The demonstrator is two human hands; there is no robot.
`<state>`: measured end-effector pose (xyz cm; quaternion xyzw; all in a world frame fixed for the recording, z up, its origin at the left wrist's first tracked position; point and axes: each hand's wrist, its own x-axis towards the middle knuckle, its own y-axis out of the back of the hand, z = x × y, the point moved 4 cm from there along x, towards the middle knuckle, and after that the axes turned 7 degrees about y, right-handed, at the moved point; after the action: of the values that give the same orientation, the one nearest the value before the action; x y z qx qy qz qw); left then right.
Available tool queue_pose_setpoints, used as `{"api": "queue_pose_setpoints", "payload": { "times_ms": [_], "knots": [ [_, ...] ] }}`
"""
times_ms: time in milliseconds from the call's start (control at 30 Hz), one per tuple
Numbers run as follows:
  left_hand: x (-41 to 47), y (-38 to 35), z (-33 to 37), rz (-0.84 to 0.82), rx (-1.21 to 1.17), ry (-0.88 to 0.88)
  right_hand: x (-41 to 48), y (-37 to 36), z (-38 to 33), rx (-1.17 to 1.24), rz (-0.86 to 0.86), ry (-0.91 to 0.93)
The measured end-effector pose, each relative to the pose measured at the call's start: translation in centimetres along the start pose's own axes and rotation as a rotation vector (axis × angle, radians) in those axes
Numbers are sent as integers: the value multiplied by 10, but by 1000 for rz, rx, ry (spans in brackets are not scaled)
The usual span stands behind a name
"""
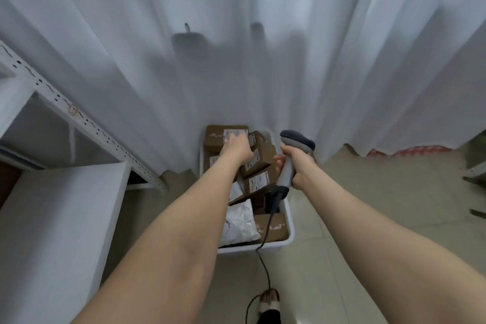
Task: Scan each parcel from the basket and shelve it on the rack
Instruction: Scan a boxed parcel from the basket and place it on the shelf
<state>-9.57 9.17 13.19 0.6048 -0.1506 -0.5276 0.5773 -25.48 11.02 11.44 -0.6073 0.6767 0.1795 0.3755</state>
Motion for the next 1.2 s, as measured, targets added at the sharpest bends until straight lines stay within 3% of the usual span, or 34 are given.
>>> {"api": "queue_pose_setpoints", "payload": {
  "times_ms": [467,733,967,1200],
  "knots": [
    [133,-193,33,-227,-11,-22,199,77,61,-12,103,-101],
    [214,-290,43,-229,-56,-43,318,98,104,-66,70,-100],
    [265,-333,52,-209,25,-108,376,94,132,-46,-3,-111],
    [257,-322,44,-167,23,-127,365,89,130,-92,-13,-121]
  ]
}}
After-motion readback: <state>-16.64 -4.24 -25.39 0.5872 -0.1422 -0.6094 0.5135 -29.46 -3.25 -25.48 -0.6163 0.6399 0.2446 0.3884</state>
